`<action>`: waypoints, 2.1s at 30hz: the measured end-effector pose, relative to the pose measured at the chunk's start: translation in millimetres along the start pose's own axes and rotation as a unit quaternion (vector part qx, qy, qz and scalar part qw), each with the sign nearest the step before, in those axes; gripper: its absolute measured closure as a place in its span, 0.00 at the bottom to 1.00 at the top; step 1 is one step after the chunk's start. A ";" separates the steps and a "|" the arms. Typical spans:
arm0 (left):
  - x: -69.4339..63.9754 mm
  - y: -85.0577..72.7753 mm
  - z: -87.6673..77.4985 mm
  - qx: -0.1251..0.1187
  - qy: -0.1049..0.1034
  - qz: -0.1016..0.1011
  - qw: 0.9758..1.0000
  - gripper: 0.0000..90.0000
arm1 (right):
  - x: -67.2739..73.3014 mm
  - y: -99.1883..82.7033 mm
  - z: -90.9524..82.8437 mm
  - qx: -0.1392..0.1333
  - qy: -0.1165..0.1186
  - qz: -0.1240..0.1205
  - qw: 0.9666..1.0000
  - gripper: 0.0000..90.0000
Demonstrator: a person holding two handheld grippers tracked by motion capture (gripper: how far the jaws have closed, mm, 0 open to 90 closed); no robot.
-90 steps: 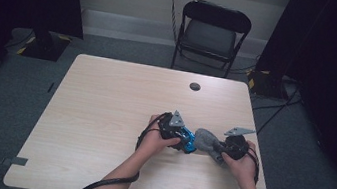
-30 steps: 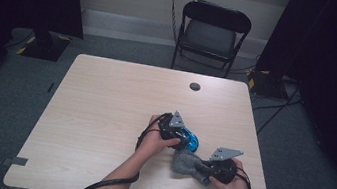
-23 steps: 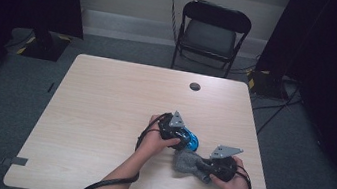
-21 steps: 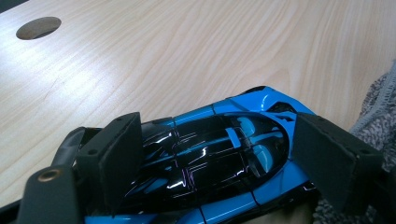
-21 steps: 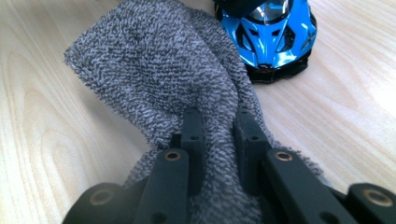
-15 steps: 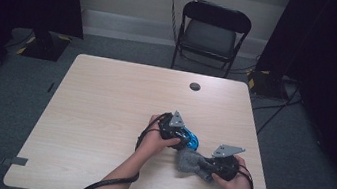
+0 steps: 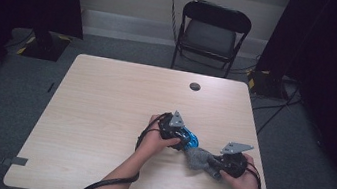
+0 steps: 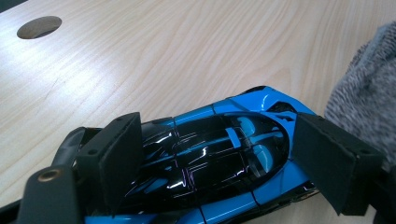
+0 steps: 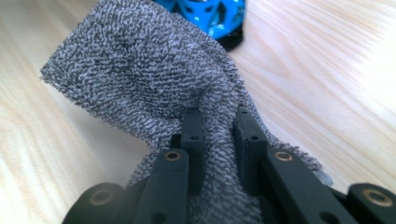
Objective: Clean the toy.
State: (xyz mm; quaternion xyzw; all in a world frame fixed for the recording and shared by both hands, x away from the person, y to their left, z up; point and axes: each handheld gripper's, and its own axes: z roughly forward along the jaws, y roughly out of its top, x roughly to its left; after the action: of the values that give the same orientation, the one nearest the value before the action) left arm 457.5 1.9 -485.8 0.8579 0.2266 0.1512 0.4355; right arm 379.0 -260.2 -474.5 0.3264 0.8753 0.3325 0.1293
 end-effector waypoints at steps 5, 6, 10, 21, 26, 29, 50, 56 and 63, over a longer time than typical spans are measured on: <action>0.0 0.0 0.0 0.000 0.001 -0.001 1.000 0.19 | -6.6 -1.6 -1.8 0.003 -0.008 0.008 1.000 0.85; 0.0 0.1 0.1 0.000 0.000 -0.001 1.000 0.18 | -7.6 -1.8 -1.9 0.004 -0.011 0.008 1.000 0.85; -0.2 -0.2 0.0 0.000 0.001 0.000 1.000 0.19 | -13.1 -3.1 -2.7 0.002 -0.016 0.016 1.000 0.85; -0.1 -0.1 0.0 0.000 -0.001 0.001 1.000 0.18 | -26.3 -1.7 -1.3 0.002 -0.031 0.037 0.999 0.85; 0.0 0.2 0.1 0.001 -0.002 0.001 1.000 0.18 | -32.6 -0.1 0.6 0.002 -0.032 0.047 0.998 0.85; 0.2 -0.1 -0.1 0.000 -0.002 0.002 1.000 0.18 | -34.3 1.6 1.8 0.003 -0.034 0.047 0.998 0.85; -1.4 -0.4 0.2 -0.002 -0.003 0.003 1.000 0.18 | -38.9 15.4 8.0 0.004 -0.062 0.059 0.996 0.85; -0.9 -0.4 -0.1 -0.001 -0.005 0.002 1.000 0.18 | -46.0 17.4 1.1 -0.013 -0.066 0.084 0.994 0.85; -0.1 -0.4 -0.2 -0.002 -0.008 0.003 1.000 0.18 | -53.4 23.6 0.8 -0.021 -0.086 0.106 0.990 0.84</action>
State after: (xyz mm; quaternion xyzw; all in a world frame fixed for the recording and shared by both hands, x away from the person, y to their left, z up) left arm 457.2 2.2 -486.0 0.8589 0.2206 0.1460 0.4386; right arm 431.0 -281.6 -458.9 0.4419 0.8144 0.3329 0.1751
